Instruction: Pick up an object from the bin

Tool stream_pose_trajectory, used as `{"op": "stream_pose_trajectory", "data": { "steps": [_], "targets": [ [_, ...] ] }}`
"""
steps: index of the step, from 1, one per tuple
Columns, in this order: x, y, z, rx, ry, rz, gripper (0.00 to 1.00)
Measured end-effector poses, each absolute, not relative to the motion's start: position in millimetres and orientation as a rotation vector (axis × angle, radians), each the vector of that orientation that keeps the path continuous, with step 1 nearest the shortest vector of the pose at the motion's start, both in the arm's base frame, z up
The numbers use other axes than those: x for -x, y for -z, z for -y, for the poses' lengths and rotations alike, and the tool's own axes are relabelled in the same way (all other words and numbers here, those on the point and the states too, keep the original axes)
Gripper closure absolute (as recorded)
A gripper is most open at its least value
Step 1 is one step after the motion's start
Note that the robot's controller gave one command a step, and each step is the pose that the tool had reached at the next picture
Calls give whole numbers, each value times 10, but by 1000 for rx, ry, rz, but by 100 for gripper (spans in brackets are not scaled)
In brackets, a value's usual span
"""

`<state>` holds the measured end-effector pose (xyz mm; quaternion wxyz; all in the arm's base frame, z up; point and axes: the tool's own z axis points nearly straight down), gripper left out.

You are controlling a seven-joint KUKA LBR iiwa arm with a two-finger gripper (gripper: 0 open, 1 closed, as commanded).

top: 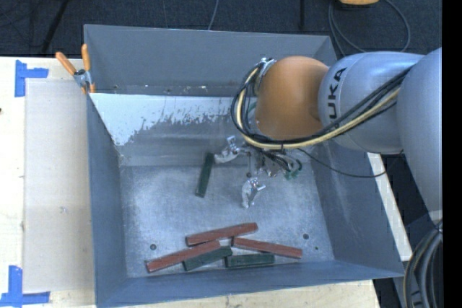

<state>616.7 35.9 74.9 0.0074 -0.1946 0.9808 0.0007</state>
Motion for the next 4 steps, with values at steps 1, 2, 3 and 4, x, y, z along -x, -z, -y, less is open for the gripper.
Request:
{"op": "stream_pose_trajectory", "data": {
  "steps": [1, 2, 3, 4],
  "targets": [
    [-6123, -955, -756, 705, -1, -3061, 0],
    [-6107, -942, -1221, 693, -2, -3060, 0],
    [-6054, -924, -1374, 750, -5, -3050, 0],
    [-6220, -772, -800, 1137, -1, -2922, 100]
  ]
}}
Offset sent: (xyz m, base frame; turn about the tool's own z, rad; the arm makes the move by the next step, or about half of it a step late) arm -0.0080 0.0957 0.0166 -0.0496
